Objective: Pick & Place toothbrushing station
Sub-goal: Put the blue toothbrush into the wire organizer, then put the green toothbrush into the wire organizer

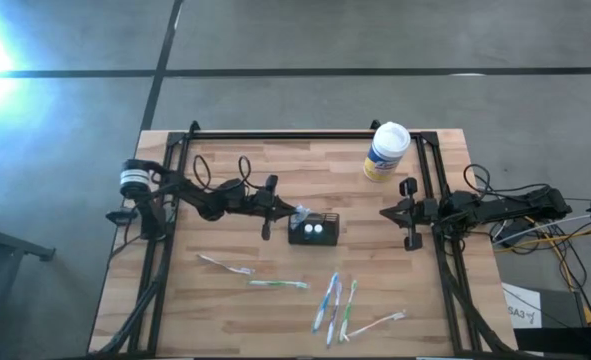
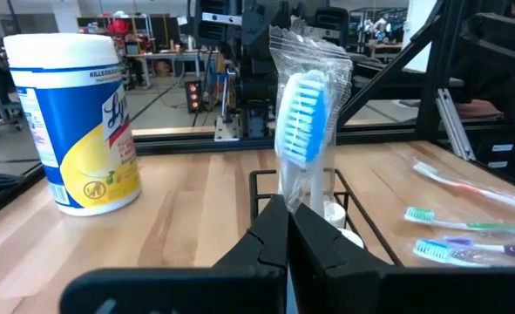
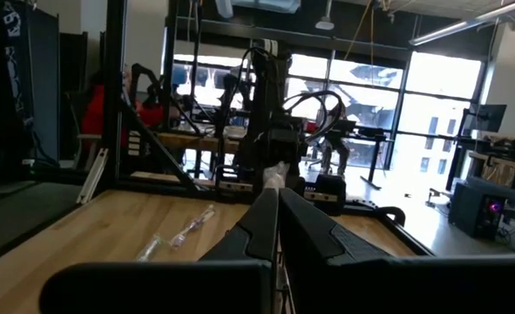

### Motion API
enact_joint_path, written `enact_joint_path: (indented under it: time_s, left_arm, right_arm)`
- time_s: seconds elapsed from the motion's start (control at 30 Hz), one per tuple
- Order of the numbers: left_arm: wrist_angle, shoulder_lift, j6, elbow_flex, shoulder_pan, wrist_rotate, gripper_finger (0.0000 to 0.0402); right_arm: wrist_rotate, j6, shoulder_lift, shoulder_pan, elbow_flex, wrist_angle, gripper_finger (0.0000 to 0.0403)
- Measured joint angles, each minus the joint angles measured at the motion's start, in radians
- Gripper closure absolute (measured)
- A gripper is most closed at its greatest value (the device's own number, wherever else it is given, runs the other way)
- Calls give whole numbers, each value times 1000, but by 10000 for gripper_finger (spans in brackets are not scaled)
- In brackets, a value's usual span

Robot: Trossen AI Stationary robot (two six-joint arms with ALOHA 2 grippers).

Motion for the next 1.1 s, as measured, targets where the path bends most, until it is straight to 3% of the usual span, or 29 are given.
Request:
enact_joint_path:
  time_s: [0.37,0.63,0.8,1.1]
  left_arm:
    - [-24,3,-27,-1,0,-25,400]
    - [-51,1,-68,-5,1,-25,377]
    - [-48,-5,-68,-5,1,-9,342]
    - [-73,-94,-115,-5,3,16,240]
  right_arm:
    - [0,3,0,0,0,0,394]
    - [0,0,0,0,0,0,394]
    - [0,0,0,0,0,0,394]
    - [0,0,0,0,0,-1,394]
